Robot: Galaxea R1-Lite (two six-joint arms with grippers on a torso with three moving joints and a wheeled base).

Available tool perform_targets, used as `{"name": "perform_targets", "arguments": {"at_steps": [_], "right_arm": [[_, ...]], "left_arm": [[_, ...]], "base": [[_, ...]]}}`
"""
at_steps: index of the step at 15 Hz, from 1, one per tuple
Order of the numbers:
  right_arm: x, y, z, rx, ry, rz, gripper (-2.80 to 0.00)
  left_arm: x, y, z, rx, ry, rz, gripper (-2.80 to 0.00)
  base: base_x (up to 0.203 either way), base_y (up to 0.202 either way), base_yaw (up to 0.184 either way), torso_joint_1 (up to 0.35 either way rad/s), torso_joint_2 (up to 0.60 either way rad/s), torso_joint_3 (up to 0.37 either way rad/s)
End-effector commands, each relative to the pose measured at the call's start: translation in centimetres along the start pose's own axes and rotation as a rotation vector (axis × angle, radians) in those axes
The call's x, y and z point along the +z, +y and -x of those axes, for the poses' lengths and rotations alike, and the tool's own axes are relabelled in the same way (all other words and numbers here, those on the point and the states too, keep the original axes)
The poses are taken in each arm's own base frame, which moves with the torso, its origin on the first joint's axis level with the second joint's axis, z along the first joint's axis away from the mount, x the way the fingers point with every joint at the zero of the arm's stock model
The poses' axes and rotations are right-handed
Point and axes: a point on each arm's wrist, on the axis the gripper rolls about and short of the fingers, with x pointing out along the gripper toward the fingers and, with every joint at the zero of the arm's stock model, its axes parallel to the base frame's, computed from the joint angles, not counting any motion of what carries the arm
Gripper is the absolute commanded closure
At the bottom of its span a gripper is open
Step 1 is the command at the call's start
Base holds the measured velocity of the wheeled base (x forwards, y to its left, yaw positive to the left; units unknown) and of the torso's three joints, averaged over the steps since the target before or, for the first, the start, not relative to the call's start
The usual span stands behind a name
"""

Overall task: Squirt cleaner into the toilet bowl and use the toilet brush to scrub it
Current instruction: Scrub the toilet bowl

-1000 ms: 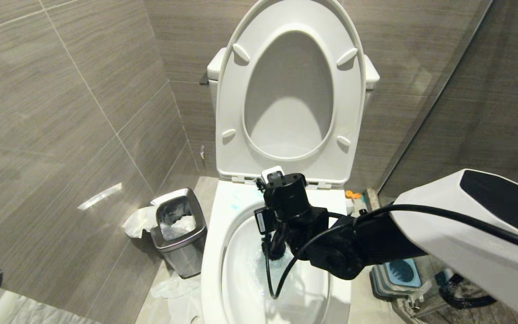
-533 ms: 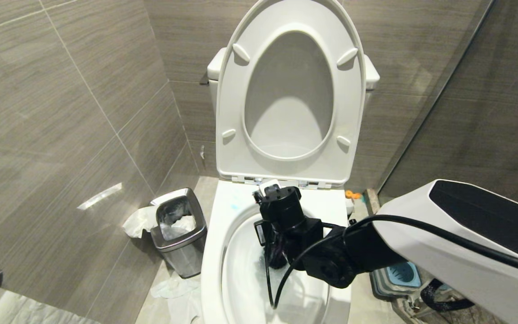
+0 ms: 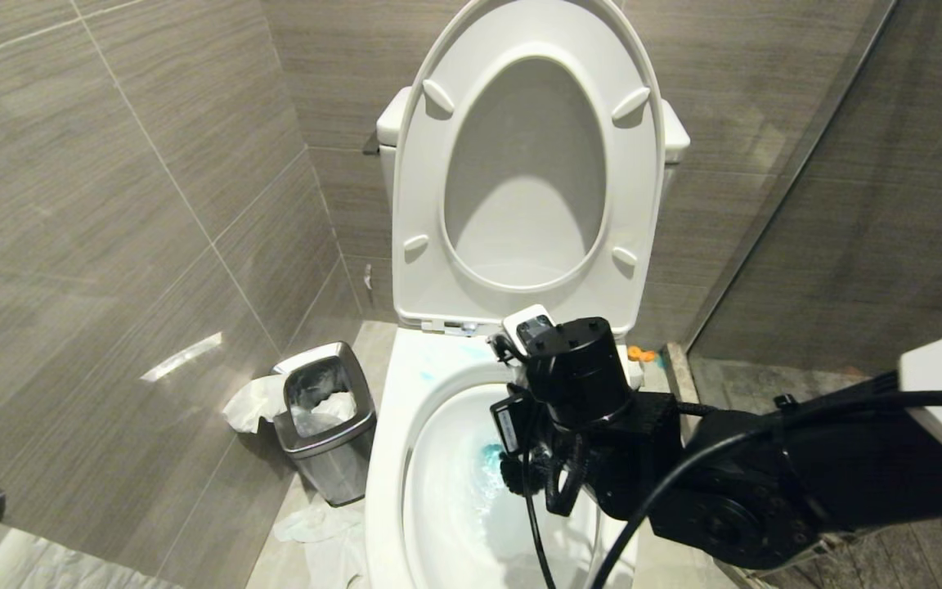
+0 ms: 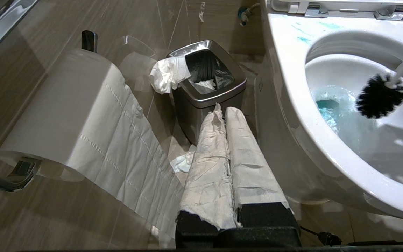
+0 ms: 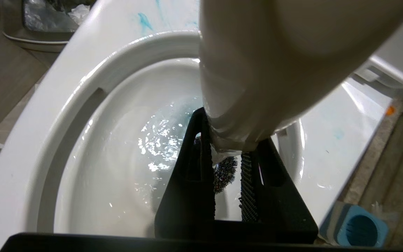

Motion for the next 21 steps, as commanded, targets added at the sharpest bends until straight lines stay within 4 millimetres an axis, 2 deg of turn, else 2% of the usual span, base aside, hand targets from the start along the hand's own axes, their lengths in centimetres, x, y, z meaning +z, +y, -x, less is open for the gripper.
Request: {"name": "perform_targets", "arguments": {"at_steps": [1,5,9,17,21], "right_arm": [[0.2,-0.9,2.1,-0.009,-0.015,-0.011,0.0],[-1.1,0.0,1.0,-0.002,0.012,-0.011,0.0],[-2.5,2.4,-0.4,0.03,0.018,0.007,0.0],[-0.7,5.3,-4.4,0.041,-0.051,-0.029,0.0],[-0.1,4.4,-5.8,0.004,-0.065,-0.048,0.0]], "left_arm": [[0.0,0.0,0.0,0.0,0.002,0.0,0.0],[0.0,0.0,0.0,0.0,0.002,0.0,0.0],[0.0,0.0,0.0,0.0,0.002,0.0,0.0],[0.0,0.0,0.0,0.0,0.002,0.0,0.0],[0.0,0.0,0.0,0.0,0.002,0.0,0.0]], "base": [[0.0,0.0,0.0,0.0,0.0,0.0],[0.0,0.0,0.0,0.0,0.0,0.0],[0.0,0.0,0.0,0.0,0.0,0.0],[0.0,0.0,0.0,0.0,0.0,0.0],[0.0,0.0,0.0,0.0,0.0,0.0]]}}
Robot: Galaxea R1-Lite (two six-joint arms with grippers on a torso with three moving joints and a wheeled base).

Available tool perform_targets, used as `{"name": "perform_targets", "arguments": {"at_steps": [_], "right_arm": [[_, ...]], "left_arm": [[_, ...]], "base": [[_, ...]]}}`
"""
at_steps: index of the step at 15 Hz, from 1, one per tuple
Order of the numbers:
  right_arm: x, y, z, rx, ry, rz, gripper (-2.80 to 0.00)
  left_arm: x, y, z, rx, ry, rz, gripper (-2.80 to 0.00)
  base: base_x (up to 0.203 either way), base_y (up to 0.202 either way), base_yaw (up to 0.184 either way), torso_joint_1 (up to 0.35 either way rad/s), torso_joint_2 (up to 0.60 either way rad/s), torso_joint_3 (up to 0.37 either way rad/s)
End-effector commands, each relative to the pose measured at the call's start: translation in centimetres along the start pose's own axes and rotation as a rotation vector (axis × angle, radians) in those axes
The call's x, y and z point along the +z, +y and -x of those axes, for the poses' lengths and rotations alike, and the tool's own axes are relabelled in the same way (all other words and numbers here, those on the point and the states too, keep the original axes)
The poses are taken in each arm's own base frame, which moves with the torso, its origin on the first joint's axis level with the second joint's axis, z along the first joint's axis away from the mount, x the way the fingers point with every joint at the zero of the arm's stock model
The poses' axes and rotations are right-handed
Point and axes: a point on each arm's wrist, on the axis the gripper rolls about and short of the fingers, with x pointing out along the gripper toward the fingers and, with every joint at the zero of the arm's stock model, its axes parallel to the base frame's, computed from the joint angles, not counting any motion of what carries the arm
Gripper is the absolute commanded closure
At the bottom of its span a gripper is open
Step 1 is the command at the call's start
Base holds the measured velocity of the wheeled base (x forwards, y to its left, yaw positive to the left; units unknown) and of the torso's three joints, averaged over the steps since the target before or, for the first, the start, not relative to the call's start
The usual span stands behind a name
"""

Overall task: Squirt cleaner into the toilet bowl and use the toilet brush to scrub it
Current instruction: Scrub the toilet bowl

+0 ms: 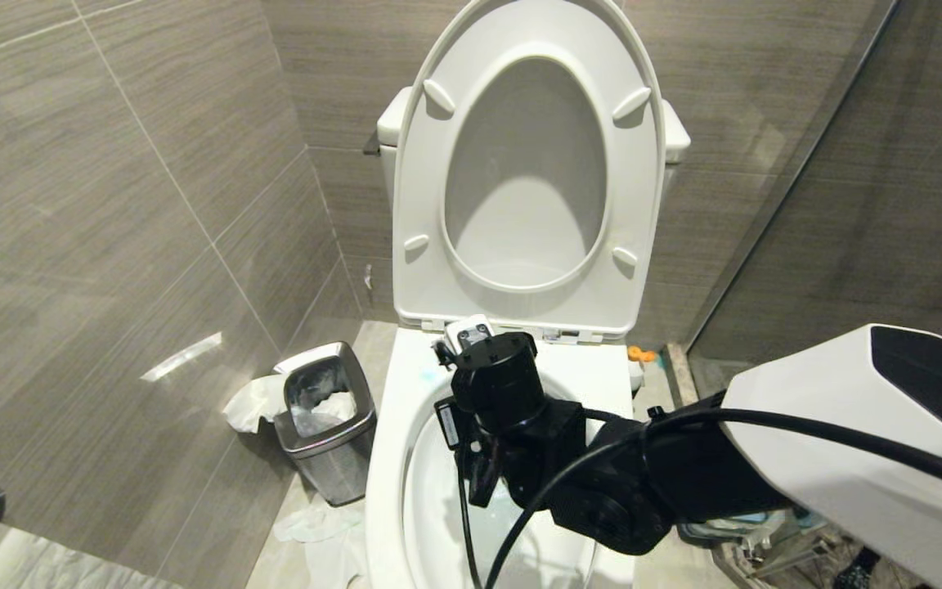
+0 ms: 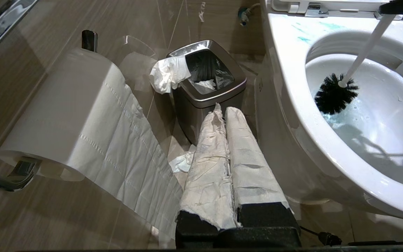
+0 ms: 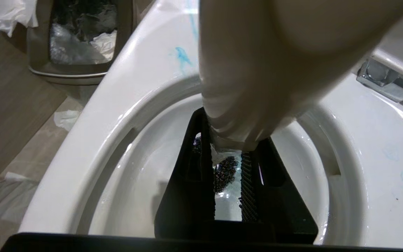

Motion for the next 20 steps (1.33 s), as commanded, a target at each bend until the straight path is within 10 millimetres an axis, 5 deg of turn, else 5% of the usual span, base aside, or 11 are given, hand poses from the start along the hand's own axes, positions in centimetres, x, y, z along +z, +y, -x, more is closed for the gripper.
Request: {"name": "perform_targets", "arguments": {"at_steps": [1,6,10,15,20], "right_arm": [[0.1,-1.0,-0.8,-0.03,-0.003,-0.013,0.0],[1.3,-4.1,0.2,-0.087,-0.009,-0.025,0.0],[0.1,-5.8,3.8,-0.082,0.045,-0.003,0.0],[-1.7,-1.9,7.7,0.043,0.078,-0.012,0.0],[-1.9,0.6,5.2,0.057,0.066,-0.018,0.0]], "left_arm": [[0.0,0.0,0.0,0.0,0.002,0.0,0.0],[0.0,0.0,0.0,0.0,0.002,0.0,0.0],[0.0,0.0,0.0,0.0,0.002,0.0,0.0],[0.0,0.0,0.0,0.0,0.002,0.0,0.0],[0.0,0.0,0.0,0.0,0.002,0.0,0.0]], "base": [[0.0,0.0,0.0,0.0,0.0,0.0],[0.0,0.0,0.0,0.0,0.0,0.0],[0.0,0.0,0.0,0.0,0.0,0.0],[0.0,0.0,0.0,0.0,0.0,0.0],[0.0,0.0,0.0,0.0,0.0,0.0]]}}
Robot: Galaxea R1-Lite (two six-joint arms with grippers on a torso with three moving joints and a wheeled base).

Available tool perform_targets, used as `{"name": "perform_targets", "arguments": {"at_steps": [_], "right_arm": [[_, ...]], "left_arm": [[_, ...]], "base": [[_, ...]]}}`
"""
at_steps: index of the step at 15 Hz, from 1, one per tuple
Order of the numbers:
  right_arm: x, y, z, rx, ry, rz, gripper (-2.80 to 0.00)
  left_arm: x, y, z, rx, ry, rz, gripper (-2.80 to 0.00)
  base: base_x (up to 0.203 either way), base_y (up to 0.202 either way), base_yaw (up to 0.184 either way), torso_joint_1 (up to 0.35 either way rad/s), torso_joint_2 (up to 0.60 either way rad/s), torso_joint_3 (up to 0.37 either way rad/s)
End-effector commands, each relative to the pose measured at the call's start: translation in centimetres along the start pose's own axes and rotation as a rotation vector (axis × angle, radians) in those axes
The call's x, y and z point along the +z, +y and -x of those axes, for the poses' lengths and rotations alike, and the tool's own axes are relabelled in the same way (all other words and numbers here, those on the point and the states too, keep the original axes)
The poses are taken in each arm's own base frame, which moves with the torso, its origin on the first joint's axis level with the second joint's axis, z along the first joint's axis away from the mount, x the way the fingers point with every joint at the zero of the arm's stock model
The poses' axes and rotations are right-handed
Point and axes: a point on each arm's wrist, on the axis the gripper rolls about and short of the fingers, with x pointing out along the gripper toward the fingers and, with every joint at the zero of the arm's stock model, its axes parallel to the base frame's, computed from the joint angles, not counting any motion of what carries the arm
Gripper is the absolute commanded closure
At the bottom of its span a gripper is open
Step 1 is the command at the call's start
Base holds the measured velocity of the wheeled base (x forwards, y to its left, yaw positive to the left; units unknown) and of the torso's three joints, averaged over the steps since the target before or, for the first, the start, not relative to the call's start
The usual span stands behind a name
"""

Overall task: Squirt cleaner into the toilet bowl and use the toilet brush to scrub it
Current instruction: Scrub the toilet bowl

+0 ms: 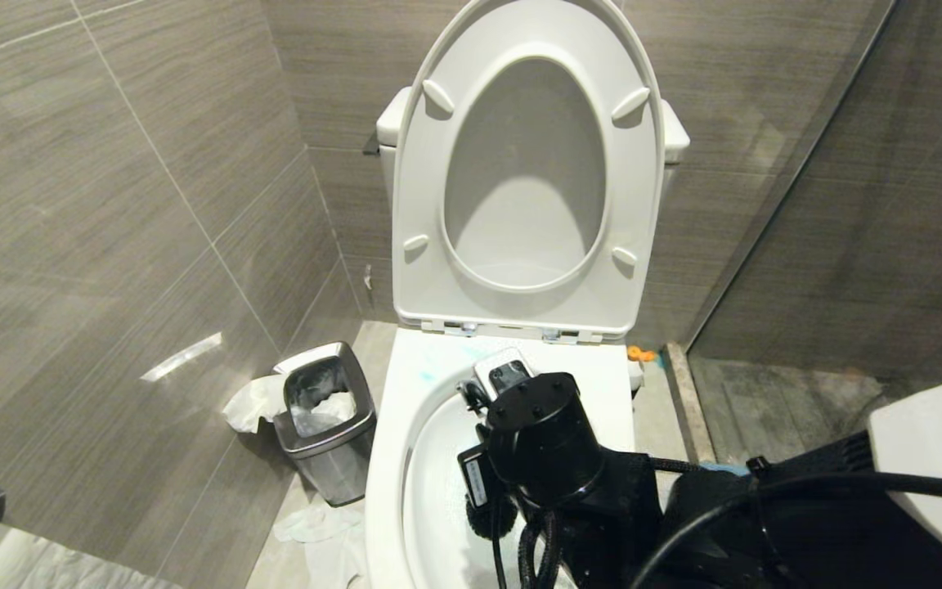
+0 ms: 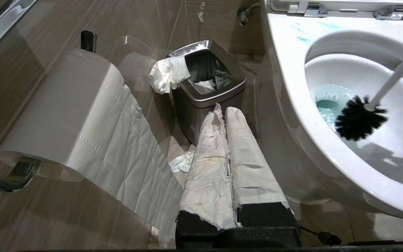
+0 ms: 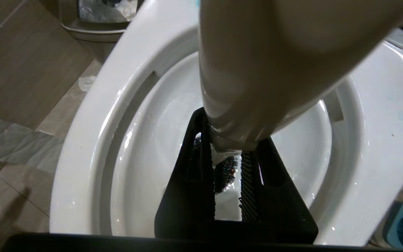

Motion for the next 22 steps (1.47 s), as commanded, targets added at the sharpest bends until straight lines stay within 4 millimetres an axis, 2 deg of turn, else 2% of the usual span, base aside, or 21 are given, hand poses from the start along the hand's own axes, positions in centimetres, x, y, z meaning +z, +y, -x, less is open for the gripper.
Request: {"name": "perform_targets", "arguments": {"at_steps": [1,4,6,7,10,14,16,18,20,22], "right_arm": [[0.0,1.1,-2.4,-0.01,-0.011,-0.009,0.0],[1.1,0.4,-6.1,-0.062,-0.045,-0.018,0.0],[2.1,-2.0,-8.3,-0.124,-0.065,-0.008,0.0],[2.5,-3.2,-8.7,-0.148,-0.07,-0.001,0.0],[3.4,-5.6,-6.7,-0.171,-0.069,-0.005,0.0],[1.1,-7.1,-1.7,-0.14,0.013,0.015,0.0],[0.0,-5.5,1.2,-0.073,0.029,0.007,0.0],[-0.6,-3.2,2.6,-0.002,0.031,0.004,0.0],[-1.2,-0.8,2.5,0.044,0.037,0.011,0.0],[-1.2,0.9,1.2,0.063,0.031,0.011,0.0]], "left_arm": [[0.0,0.0,0.0,0.0,0.002,0.0,0.0],[0.0,0.0,0.0,0.0,0.002,0.0,0.0],[0.0,0.0,0.0,0.0,0.002,0.0,0.0],[0.0,0.0,0.0,0.0,0.002,0.0,0.0],[0.0,0.0,0.0,0.0,0.002,0.0,0.0],[0.0,0.0,0.0,0.0,0.002,0.0,0.0],[0.0,0.0,0.0,0.0,0.002,0.0,0.0],[0.0,0.0,0.0,0.0,0.002,0.0,0.0],[0.0,0.0,0.0,0.0,0.002,0.0,0.0],[0.0,0.0,0.0,0.0,0.002,0.0,0.0]], "base": [[0.0,0.0,0.0,0.0,0.0,0.0],[0.0,0.0,0.0,0.0,0.0,0.0],[0.0,0.0,0.0,0.0,0.0,0.0],[0.0,0.0,0.0,0.0,0.0,0.0],[0.0,0.0,0.0,0.0,0.0,0.0],[0.0,0.0,0.0,0.0,0.0,0.0],[0.0,0.0,0.0,0.0,0.0,0.0],[0.0,0.0,0.0,0.0,0.0,0.0],[0.0,0.0,0.0,0.0,0.0,0.0],[0.0,0.0,0.0,0.0,0.0,0.0]]}}
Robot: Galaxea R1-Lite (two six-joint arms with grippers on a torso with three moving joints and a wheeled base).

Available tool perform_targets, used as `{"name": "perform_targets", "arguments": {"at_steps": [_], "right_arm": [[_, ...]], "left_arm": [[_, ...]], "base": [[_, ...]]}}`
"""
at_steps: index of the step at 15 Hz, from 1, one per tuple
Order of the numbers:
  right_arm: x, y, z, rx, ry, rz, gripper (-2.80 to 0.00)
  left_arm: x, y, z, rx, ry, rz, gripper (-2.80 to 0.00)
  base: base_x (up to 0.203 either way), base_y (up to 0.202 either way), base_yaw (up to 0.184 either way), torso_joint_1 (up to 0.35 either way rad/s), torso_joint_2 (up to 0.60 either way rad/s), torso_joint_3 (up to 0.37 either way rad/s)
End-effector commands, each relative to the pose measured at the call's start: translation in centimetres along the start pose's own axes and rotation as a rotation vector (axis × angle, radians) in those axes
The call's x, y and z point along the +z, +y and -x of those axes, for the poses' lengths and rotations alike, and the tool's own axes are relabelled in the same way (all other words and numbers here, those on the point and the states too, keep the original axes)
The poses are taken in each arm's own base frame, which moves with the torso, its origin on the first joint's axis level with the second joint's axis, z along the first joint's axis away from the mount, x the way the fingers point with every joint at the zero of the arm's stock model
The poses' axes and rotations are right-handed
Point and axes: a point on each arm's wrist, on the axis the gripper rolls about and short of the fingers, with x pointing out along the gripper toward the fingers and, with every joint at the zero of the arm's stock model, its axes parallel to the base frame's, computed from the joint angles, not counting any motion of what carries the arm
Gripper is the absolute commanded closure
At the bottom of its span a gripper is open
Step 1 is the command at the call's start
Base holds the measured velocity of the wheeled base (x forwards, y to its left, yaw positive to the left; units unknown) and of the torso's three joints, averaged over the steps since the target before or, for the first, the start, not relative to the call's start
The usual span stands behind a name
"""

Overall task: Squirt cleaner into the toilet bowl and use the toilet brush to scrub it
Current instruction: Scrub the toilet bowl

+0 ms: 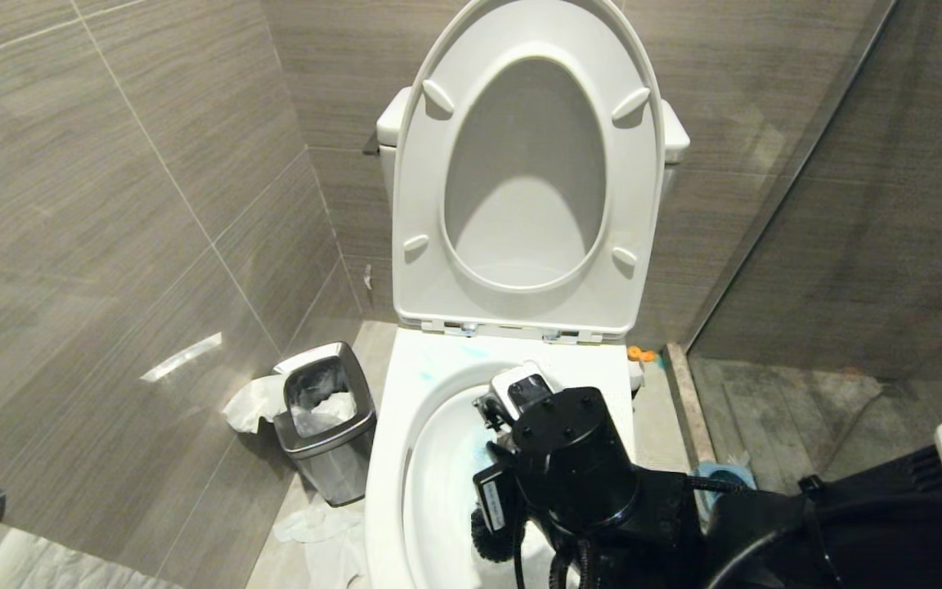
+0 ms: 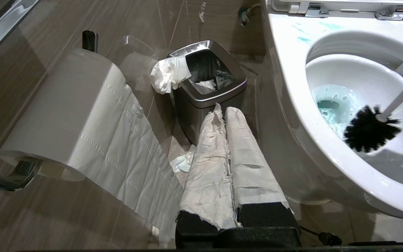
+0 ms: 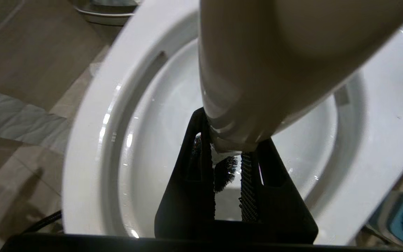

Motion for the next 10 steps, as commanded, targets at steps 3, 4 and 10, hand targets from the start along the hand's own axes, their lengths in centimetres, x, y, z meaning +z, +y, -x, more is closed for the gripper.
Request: {"name": "perform_targets", "arguments": {"at_steps": [3,4,10], "right_arm": [[1.3,3.1,-4.0,0.014,-0.052,-0.023,0.0],[2.0,3.1,-5.3,0.001,-0.066,-0.029,0.0],[5.6,-2.4,-9.0,-0.137,-0.117,-0.004,0.0]], "left_arm": [[0.0,0.0,0.0,0.0,0.002,0.0,0.0],[0.0,0.0,0.0,0.0,0.002,0.0,0.0],[0.0,0.0,0.0,0.0,0.002,0.0,0.0]], "base": [[0.0,0.0,0.0,0.0,0.0,0.0],[0.0,0.0,0.0,0.0,0.0,0.0],[0.0,0.0,0.0,0.0,0.0,0.0]]}}
